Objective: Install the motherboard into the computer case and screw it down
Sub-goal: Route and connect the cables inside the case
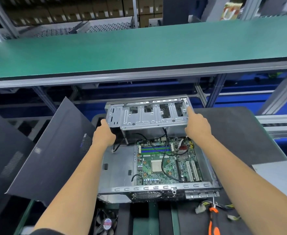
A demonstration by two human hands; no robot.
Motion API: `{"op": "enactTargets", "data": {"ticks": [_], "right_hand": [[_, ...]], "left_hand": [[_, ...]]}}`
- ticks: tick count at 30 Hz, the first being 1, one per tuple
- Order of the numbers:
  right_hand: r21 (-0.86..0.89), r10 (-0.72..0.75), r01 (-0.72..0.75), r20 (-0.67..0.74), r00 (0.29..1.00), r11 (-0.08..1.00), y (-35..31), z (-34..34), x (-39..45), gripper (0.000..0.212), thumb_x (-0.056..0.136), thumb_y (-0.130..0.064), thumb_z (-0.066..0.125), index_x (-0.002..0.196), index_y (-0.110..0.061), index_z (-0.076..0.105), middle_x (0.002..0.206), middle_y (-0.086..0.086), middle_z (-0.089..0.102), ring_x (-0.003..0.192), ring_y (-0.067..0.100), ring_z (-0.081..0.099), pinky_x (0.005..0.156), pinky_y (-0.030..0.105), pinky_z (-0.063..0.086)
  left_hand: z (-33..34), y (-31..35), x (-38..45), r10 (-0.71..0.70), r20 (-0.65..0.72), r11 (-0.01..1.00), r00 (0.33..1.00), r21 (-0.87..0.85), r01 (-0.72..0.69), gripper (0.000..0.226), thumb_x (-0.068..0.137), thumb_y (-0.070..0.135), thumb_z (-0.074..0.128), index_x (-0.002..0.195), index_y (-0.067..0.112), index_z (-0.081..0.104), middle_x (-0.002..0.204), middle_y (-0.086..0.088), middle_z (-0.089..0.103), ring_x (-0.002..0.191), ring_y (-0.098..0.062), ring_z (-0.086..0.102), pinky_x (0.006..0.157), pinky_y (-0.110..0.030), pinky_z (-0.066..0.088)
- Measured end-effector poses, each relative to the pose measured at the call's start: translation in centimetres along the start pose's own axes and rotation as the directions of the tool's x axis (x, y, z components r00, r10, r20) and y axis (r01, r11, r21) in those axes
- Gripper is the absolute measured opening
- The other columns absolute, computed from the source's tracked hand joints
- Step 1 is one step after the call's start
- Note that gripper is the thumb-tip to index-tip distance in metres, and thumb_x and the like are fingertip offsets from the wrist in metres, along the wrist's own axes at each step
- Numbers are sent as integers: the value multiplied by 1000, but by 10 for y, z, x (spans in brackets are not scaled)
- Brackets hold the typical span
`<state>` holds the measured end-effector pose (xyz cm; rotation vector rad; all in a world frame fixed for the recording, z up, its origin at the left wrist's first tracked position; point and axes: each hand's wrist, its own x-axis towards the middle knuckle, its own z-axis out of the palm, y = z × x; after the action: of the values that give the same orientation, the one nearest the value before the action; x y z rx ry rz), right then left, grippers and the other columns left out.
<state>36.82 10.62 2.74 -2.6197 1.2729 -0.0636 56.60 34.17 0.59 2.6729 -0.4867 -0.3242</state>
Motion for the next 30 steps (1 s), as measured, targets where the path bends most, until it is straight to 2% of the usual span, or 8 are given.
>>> {"op": "enactTargets", "data": {"ticks": [3,9,14,19,23,26,28,30], "right_hand": [[-3,-5,5,-10,1000,1000,5,0,1,80,88,0,56,152,-19,11,99,18,58,71,28,53,51,32,39],[14,33,-33,-41,999,999,36,-7,3,72,86,5,55,147,-18,22,77,12,52,57,22,47,41,28,31],[26,64,-63,-59,996,998,67,-14,8,70,86,4,54,146,-19,25,74,10,51,59,23,47,41,28,31],[35,87,-85,-52,995,996,86,-19,16,77,87,5,50,151,-24,19,71,7,46,59,22,46,42,28,32],[29,96,-95,-55,994,995,89,-16,20,76,86,7,49,149,-24,21,71,9,48,58,23,48,42,29,34],[0,115,-116,-57,992,993,86,-16,24,71,88,4,50,148,-24,23,82,12,52,64,25,49,49,32,37],[-26,140,-141,-29,990,990,79,-22,23,63,89,-2,54,144,-20,29,107,17,52,82,30,51,61,36,40],[-56,131,-133,-32,991,990,69,-28,21,46,86,-9,60,128,-12,41,123,17,44,102,33,46,73,39,42]], "left_hand": [[2,4,-3,11,-16,1000,1000,1,-11,48,83,2,53,126,6,32,113,-20,55,84,-28,45,70,-36,39],[15,31,-12,46,-9,999,999,-28,-47,48,82,2,52,125,6,33,115,-20,55,97,-35,51,76,-38,43],[31,61,-15,61,-3,998,998,-17,-61,47,82,2,53,124,6,32,109,-18,57,84,-28,47,68,-36,40],[42,81,-16,75,-14,997,997,-25,-75,47,81,3,56,122,7,33,112,-18,57,95,-33,54,70,-37,43],[42,84,-15,76,-23,996,997,-52,-77,45,81,4,56,121,7,34,113,-17,58,89,-29,52,68,-35,43],[41,84,-12,63,-22,995,998,-82,-65,42,83,8,58,118,8,35,113,-15,57,86,-25,50,66,-33,43],[41,83,-11,62,-5,991,998,-115,-63,43,83,10,59,117,10,33,115,-14,55,88,-24,50,67,-34,45],[41,83,-11,74,17,975,997,-209,-69,45,82,9,63,115,13,32,116,-11,53,92,-23,51,70,-34,49]]}}
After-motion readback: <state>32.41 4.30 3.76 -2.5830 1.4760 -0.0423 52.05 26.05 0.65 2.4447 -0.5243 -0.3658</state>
